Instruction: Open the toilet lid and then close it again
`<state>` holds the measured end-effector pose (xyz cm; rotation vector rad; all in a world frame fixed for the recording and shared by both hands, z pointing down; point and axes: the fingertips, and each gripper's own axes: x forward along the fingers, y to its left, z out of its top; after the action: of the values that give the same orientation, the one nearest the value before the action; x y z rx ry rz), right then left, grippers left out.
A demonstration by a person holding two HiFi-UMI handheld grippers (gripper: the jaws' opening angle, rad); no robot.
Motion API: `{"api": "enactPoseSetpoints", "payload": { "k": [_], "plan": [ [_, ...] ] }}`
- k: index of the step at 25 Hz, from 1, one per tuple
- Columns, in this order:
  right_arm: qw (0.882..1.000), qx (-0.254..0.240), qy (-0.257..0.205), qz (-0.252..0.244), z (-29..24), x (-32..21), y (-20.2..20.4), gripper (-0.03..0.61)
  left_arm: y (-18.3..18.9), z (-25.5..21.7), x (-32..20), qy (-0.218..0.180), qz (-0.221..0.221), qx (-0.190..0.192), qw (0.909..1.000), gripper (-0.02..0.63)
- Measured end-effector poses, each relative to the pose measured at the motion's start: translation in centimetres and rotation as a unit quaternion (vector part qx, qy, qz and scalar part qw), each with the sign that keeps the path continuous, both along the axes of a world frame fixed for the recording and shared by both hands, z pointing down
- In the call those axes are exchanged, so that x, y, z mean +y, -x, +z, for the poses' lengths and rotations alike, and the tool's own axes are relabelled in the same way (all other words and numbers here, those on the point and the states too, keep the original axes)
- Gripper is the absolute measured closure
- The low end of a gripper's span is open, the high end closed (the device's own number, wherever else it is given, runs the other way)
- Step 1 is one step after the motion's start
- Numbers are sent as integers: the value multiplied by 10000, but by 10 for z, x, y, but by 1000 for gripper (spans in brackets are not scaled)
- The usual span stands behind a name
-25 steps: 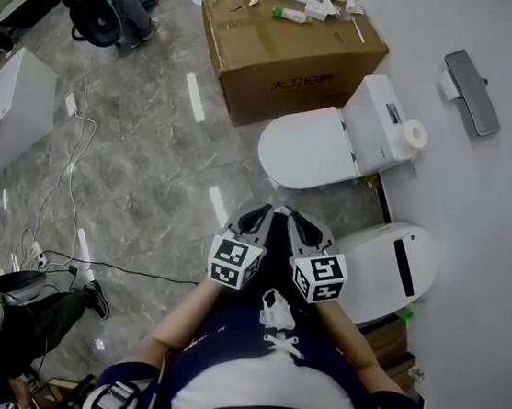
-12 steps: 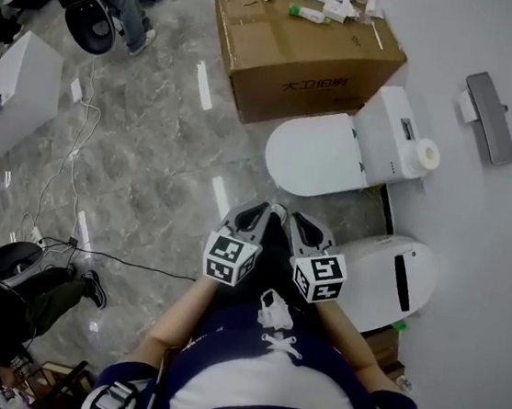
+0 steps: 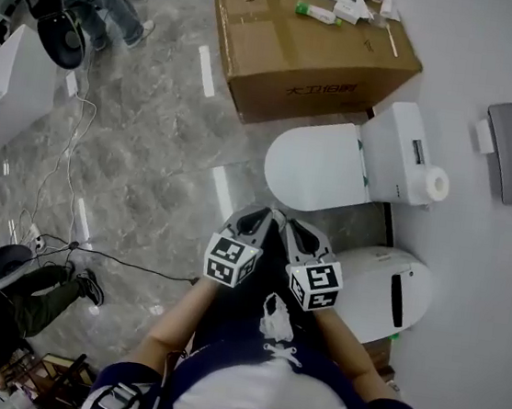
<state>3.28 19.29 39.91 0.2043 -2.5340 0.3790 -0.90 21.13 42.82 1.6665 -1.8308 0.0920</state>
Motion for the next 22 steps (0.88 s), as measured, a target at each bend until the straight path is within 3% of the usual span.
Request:
{"api": "enactPoseSetpoints", "payload": {
  "k": [11,22],
  "plan": [
    [9989,398,128,-218,52,-35,28,569,46,75,-41,428,-179,496,9977,597],
    [9981,509,235,-258,97,-38,50,569,44,146,-51,830,-153,822,9930,543]
  ]
}}
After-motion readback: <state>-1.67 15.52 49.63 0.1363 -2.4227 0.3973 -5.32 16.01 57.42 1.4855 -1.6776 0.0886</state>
